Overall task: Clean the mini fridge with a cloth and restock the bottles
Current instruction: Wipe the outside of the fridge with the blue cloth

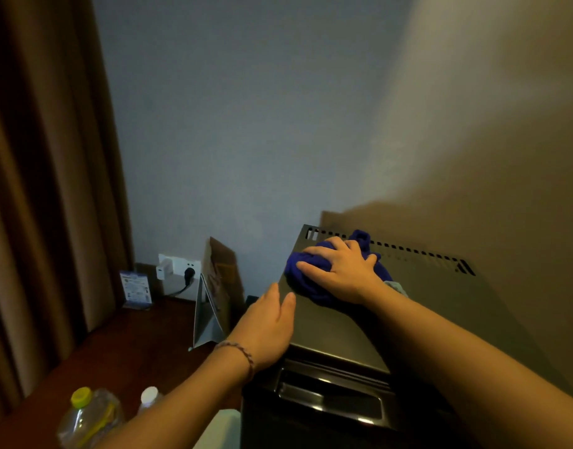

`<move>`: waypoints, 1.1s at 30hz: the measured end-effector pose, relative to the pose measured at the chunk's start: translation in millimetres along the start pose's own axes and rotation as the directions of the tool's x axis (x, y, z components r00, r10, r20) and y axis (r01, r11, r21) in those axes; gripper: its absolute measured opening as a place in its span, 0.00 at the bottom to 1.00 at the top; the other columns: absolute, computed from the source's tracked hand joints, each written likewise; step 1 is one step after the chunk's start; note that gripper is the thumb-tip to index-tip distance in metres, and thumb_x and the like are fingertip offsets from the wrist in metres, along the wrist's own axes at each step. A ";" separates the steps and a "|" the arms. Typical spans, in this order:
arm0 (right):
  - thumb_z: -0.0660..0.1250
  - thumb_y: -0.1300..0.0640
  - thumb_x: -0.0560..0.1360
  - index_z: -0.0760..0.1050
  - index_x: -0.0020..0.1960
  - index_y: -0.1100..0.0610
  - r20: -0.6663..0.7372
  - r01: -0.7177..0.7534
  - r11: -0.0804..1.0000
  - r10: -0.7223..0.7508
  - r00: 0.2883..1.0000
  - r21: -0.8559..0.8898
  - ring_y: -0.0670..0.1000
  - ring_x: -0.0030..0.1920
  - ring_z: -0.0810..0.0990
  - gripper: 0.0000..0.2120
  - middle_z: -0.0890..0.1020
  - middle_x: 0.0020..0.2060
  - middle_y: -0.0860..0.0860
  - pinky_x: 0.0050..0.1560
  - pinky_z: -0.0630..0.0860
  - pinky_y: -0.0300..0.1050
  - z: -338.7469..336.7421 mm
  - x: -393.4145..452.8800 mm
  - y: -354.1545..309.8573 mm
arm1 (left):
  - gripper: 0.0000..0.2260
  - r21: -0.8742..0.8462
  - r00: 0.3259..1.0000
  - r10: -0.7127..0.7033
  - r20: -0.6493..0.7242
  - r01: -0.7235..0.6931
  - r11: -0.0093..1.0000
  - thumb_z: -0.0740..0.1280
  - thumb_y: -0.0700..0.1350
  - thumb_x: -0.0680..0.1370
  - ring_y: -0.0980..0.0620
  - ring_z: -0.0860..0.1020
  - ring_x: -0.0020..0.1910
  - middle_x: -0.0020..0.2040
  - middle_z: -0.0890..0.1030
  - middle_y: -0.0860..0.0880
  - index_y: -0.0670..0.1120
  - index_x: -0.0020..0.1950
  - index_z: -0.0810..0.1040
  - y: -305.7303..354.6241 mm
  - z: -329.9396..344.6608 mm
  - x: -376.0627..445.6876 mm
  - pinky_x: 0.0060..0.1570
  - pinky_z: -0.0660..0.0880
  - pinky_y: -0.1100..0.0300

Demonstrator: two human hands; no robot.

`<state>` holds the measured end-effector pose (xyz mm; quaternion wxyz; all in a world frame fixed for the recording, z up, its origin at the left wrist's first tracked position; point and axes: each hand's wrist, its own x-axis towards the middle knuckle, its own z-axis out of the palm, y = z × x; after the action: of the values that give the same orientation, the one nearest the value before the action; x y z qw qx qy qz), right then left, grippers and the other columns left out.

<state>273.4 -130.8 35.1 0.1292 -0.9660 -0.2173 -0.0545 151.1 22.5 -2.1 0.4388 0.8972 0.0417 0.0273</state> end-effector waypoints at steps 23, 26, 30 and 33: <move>0.58 0.26 0.73 0.73 0.68 0.38 -0.030 0.011 1.000 -0.011 0.999 0.007 0.55 0.68 0.64 0.28 0.71 0.65 0.47 0.66 0.60 0.68 -2.4 -43.6 -16.6 | 0.36 -0.222 0.989 -0.134 -0.063 0.117 0.968 0.38 0.66 0.80 0.45 0.74 0.66 0.66 0.77 0.40 0.46 0.70 0.74 12.5 -4.3 -12.6 0.71 0.64 0.50; 0.49 0.21 0.66 0.73 0.67 0.36 -0.010 0.042 0.999 -0.042 0.999 0.029 0.52 0.67 0.64 0.37 0.70 0.61 0.44 0.65 0.62 0.67 -7.0 -83.1 -27.9 | 0.37 -0.274 0.987 -0.131 -0.089 0.102 0.956 0.38 0.63 0.82 0.43 0.71 0.69 0.69 0.74 0.37 0.40 0.70 0.73 18.1 -7.4 -17.1 0.69 0.63 0.53; 0.53 0.24 0.69 0.72 0.66 0.35 -0.014 0.100 0.995 -0.099 0.995 0.023 0.49 0.66 0.62 0.31 0.68 0.58 0.41 0.64 0.61 0.66 -9.8 -124.6 -38.4 | 0.42 -0.258 0.989 -0.066 -0.133 0.030 0.966 0.37 0.69 0.76 0.43 0.74 0.65 0.67 0.76 0.38 0.43 0.72 0.71 21.5 -6.3 -23.4 0.70 0.66 0.50; 0.59 0.28 0.75 0.71 0.67 0.36 -0.033 0.114 0.993 -0.113 0.993 0.010 0.48 0.67 0.61 0.24 0.69 0.61 0.41 0.64 0.61 0.65 -7.9 -140.0 -41.7 | 0.39 -0.229 0.991 -0.006 -0.132 -0.024 0.973 0.38 0.68 0.77 0.43 0.71 0.69 0.71 0.72 0.39 0.45 0.78 0.62 19.6 -6.6 -25.3 0.72 0.63 0.50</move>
<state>129.0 -153.4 29.5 0.1354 -0.9502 -0.2700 -0.0761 126.3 13.2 17.1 0.5360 0.8367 0.0630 0.0931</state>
